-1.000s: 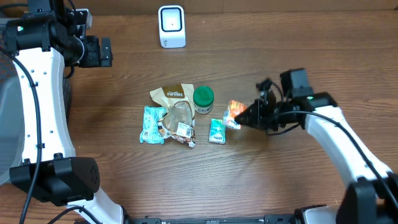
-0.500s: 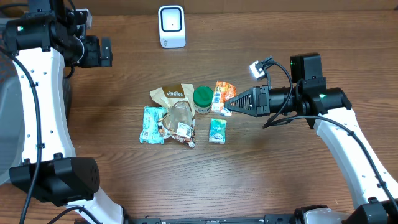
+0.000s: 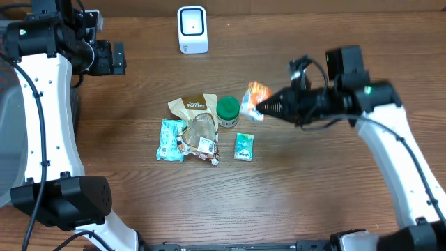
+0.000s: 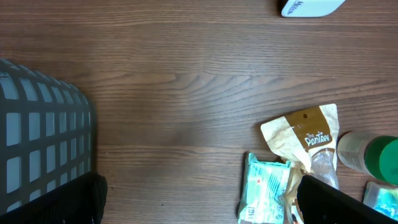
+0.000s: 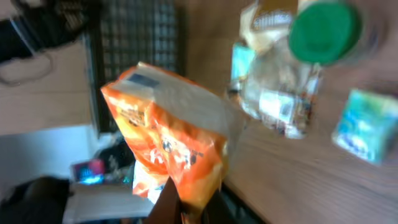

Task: Scan the item barcode
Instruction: 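Carry the orange box to the scanner and hold it before the window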

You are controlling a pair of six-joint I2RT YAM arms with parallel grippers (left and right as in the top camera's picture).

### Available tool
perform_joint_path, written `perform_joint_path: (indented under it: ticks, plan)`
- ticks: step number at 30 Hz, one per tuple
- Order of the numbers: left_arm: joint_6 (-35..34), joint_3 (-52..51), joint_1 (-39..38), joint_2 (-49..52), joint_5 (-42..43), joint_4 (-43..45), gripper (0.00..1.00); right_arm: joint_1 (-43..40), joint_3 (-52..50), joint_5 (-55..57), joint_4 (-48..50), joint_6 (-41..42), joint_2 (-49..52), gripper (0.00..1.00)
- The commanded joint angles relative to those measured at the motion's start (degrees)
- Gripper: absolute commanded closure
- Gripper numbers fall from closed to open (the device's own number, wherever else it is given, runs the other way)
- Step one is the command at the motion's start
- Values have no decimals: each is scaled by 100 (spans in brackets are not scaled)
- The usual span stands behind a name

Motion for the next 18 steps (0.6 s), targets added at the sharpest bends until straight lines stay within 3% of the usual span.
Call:
perform_joint_path:
  ticks: [1,5,9,18]
  plan:
    - [114,52,-2,48,-24,7,0,409,1694,1545,-706,-422,713,96]
    - [114,52,-2,48,-24,7,0,835,3703,2758,-1554,-483,1827,96]
    - [114,52,-2,48,-24,4,0,1198,5198,4120,-1620,-599,2859,96]
    - [114,52,-2,48,-24,7,1,2002,5429,7744,855,-1845,4199,96]
